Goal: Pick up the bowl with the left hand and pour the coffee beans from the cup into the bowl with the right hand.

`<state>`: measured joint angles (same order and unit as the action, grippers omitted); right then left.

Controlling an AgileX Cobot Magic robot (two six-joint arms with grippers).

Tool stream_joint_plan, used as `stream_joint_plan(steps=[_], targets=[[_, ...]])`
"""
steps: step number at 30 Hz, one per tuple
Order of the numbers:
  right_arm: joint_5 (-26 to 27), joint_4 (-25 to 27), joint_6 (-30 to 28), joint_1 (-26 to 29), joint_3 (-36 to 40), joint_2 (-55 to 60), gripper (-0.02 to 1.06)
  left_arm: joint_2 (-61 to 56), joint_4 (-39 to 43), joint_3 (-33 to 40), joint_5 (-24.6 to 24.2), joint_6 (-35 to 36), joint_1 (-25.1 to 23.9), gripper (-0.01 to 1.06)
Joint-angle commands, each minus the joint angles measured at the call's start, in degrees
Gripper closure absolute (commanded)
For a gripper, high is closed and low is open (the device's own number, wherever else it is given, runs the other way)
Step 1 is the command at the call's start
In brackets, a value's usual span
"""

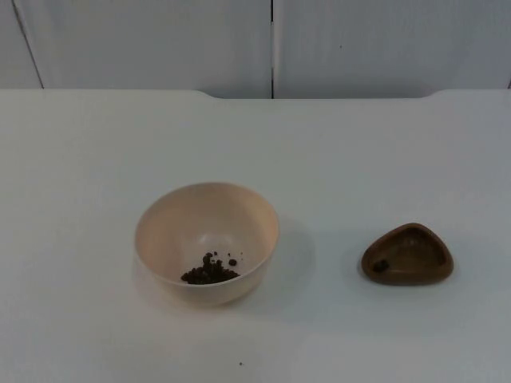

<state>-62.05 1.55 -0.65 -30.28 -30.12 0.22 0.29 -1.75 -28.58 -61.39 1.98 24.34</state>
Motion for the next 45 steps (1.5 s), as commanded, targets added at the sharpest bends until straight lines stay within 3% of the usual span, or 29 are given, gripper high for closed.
stream_joint_plan(steps=[1,22,25,28,31,45], targets=[[0.3,0.2,-0.7,-0.3,0.6,-0.2,0.36,-0.3,0.2,0.3,-0.1,0.5,0.3,0.31],[0.3,0.1,-0.7,-0.3,0.6,-0.2,0.35,-0.3,-1.2,0.3,-0.1,-2.0,0.3,0.31],[0.3,0.1,-0.7,-0.3,0.6,-0.2,0.34,-0.3,-1.3,0.3,-0.1,-2.0,0.3,0.24],[0.3,0.1,-0.7,-0.3,0.6,-0.2,0.17,-0.3,-1.3,0.3,-0.1,-2.0,0.3,0.0],[0.3,0.1,-0.7,-0.3,0.6,-0.2,0.0,-0.3,-1.3,0.3,-0.1,-2.0,0.3,0.0],[0.3,0.1,-0.7,-0.3,0.6,-0.2,-0.01,-0.3,-1.4,0.3,-0.1,-2.0,0.3,0.0]])
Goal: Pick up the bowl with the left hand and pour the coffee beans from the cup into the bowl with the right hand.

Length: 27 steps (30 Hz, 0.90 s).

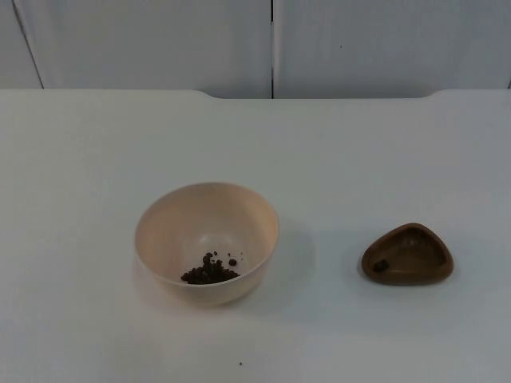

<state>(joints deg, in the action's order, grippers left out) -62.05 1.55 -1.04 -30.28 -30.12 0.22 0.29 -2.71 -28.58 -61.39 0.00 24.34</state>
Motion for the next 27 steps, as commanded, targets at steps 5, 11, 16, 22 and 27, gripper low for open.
stream_joint_plan(steps=[5,11,16,22,27], targets=[[0.3,0.1,-0.3,-0.3,0.6,-0.2,-0.01,-0.3,-0.4,0.3,-0.1,0.0,0.3,0.0],[0.3,0.1,-0.3,-0.3,0.6,-0.2,-0.01,-0.3,-0.4,0.3,-0.1,0.0,0.3,0.0],[0.3,0.1,-0.3,-0.3,0.6,-0.2,-0.01,-0.3,-0.4,0.3,-0.1,0.0,0.3,0.0],[0.4,0.1,0.1,-0.3,0.6,-0.2,-0.01,-0.3,-0.4,0.3,-0.1,0.0,0.3,0.0],[0.4,0.1,0.1,-0.2,0.6,-0.2,-0.01,-0.3,-0.4,0.3,-0.1,0.0,0.3,0.0]])
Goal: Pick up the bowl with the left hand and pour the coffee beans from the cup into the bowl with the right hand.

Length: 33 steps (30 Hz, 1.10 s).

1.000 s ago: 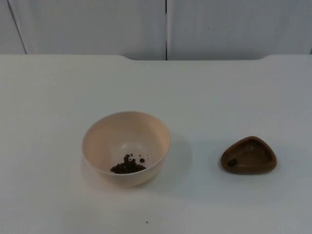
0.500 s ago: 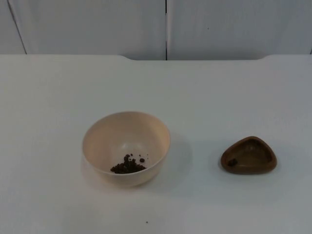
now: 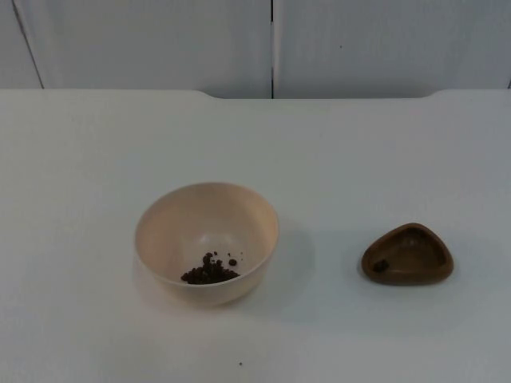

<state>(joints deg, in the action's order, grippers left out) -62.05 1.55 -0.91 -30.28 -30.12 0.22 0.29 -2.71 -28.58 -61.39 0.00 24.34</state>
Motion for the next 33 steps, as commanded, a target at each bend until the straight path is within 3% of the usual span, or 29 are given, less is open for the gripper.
stream_joint_plan(steps=[1,8,17,24,29,33], targets=[[0.4,0.1,0.0,-0.2,0.6,-0.2,-0.01,-0.3,-0.4,0.3,-0.1,0.0,0.3,0.0],[0.4,0.2,0.0,-0.2,0.6,-0.2,-0.01,-0.3,-0.4,0.3,-0.1,0.0,-1.6,0.0],[0.4,0.2,0.0,-0.2,0.6,-0.2,-0.01,-0.3,-0.4,0.3,-0.1,0.0,-16.2,0.0],[0.4,0.2,0.0,-0.2,0.6,-0.2,-0.01,-0.3,-0.4,0.3,-0.1,0.0,-24.8,0.0],[0.4,0.2,0.0,-0.2,0.6,-0.2,-0.01,-0.3,-0.4,0.3,-0.1,0.0,-29.2,0.0],[0.4,0.2,0.0,-0.1,0.6,-0.2,-0.01,-0.3,-0.4,0.3,-0.1,0.0,-29.8,0.0]])
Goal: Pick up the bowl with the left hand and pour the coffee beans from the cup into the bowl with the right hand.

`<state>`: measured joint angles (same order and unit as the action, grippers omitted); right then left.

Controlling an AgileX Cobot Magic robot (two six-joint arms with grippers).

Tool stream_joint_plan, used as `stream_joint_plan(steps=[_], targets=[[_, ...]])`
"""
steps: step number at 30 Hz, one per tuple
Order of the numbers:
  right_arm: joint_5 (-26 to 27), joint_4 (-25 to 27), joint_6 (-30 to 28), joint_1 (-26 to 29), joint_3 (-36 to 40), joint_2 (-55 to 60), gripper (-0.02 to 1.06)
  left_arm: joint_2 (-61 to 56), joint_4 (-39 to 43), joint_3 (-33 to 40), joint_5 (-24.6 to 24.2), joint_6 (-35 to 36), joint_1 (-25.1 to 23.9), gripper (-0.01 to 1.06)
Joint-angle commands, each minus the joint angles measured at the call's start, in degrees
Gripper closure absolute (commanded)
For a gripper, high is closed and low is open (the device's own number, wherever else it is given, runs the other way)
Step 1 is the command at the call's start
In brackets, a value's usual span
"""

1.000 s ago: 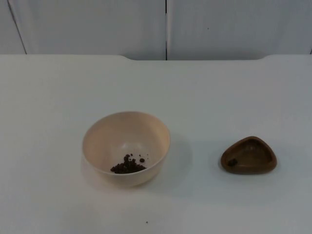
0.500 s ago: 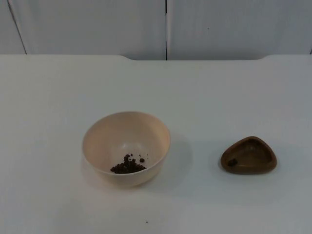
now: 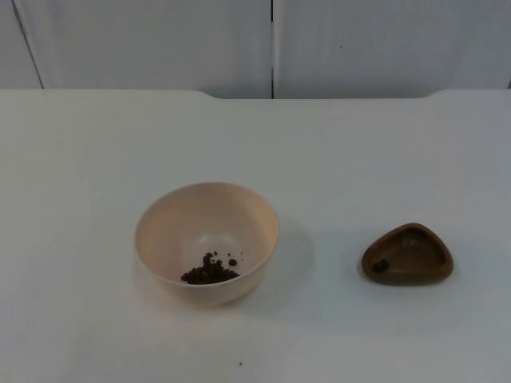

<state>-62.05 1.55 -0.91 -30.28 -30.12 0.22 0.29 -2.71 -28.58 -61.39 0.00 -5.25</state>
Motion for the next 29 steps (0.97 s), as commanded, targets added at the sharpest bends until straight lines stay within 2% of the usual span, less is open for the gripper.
stream_joint_plan(steps=[1,9,13,19,29], targets=[[0.4,0.2,0.0,0.3,0.6,-0.2,-0.01,-0.3,-0.4,0.3,-0.1,0.0,-0.2,0.0],[0.4,0.2,0.0,7.8,0.6,-0.2,-0.01,-0.3,-0.4,0.3,-0.1,0.0,-0.2,0.0],[0.4,0.2,0.0,15.1,0.6,-0.2,-0.01,-0.3,-0.4,0.3,-0.1,0.0,-0.2,0.0],[0.4,0.2,0.0,22.2,0.6,-0.2,-0.01,-0.3,-0.4,0.3,-0.1,0.0,-0.2,0.0],[0.4,0.2,0.0,27.4,0.6,-0.2,-0.01,-0.3,-0.4,0.3,-0.1,0.0,-0.2,0.0]])
